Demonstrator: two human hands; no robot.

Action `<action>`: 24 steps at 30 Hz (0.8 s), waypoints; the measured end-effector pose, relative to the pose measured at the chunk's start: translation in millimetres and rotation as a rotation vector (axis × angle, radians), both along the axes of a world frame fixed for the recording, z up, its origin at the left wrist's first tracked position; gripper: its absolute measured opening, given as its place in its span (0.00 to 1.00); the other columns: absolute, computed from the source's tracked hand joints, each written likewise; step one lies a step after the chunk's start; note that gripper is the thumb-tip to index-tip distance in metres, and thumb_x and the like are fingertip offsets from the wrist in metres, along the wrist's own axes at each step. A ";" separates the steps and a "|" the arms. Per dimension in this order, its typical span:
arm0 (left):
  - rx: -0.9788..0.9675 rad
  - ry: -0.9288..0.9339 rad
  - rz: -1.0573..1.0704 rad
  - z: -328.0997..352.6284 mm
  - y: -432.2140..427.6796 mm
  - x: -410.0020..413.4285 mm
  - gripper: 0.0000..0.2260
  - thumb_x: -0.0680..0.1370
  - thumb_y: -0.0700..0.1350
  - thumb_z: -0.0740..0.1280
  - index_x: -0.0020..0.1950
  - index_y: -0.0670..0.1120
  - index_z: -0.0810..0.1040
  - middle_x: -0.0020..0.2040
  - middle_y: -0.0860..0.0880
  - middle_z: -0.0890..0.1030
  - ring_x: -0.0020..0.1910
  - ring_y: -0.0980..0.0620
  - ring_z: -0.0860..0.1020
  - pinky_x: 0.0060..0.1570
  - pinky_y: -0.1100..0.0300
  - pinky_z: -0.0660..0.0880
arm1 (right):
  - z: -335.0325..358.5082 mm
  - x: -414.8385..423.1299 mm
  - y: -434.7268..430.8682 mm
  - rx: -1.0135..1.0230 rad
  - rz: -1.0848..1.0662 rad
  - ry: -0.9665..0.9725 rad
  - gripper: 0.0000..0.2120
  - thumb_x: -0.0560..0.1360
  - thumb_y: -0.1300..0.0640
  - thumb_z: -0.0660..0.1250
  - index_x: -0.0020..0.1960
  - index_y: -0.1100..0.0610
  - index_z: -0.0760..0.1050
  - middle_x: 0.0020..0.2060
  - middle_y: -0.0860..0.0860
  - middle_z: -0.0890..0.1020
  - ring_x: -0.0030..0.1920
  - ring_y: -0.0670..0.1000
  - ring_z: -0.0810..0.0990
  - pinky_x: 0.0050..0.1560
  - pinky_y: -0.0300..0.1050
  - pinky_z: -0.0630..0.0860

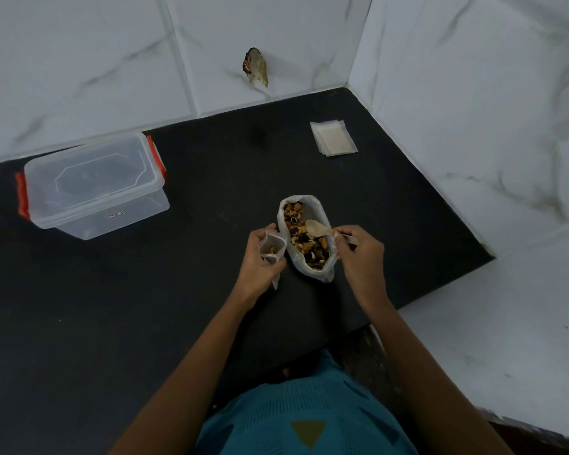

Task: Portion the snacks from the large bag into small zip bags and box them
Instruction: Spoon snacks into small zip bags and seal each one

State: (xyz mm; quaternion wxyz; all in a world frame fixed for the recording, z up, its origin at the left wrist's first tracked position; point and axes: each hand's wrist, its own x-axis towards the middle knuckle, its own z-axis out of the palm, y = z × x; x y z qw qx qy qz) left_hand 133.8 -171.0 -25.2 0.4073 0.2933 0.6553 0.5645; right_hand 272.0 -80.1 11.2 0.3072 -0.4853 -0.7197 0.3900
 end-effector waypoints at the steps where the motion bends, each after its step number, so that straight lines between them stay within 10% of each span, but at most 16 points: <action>1: -0.010 -0.004 -0.006 -1.1 0.7 0.1 0.21 0.73 0.29 0.64 0.63 0.44 0.66 0.63 0.57 0.66 0.62 0.62 0.67 0.47 0.81 0.69 | -5.6 -2.9 -0.8 0.036 0.017 -0.041 0.06 0.76 0.64 0.63 0.51 0.61 0.77 0.43 0.52 0.80 0.42 0.44 0.78 0.42 0.33 0.75; 9: -0.090 -0.044 -0.041 -8.9 4.7 0.3 0.19 0.74 0.30 0.64 0.60 0.46 0.66 0.53 0.62 0.71 0.49 0.68 0.73 0.42 0.78 0.71 | -22.6 -20.0 1.2 0.090 0.073 -0.111 0.09 0.77 0.63 0.62 0.55 0.64 0.76 0.48 0.57 0.80 0.47 0.51 0.80 0.47 0.41 0.78; 24: -0.118 -0.088 -0.094 -9.7 10.2 -3.4 0.18 0.74 0.32 0.65 0.58 0.49 0.67 0.54 0.56 0.74 0.53 0.62 0.74 0.47 0.66 0.72 | -8.1 -24.0 32.5 -0.652 -0.292 0.223 0.05 0.76 0.65 0.63 0.47 0.65 0.77 0.31 0.53 0.77 0.29 0.44 0.75 0.28 0.29 0.74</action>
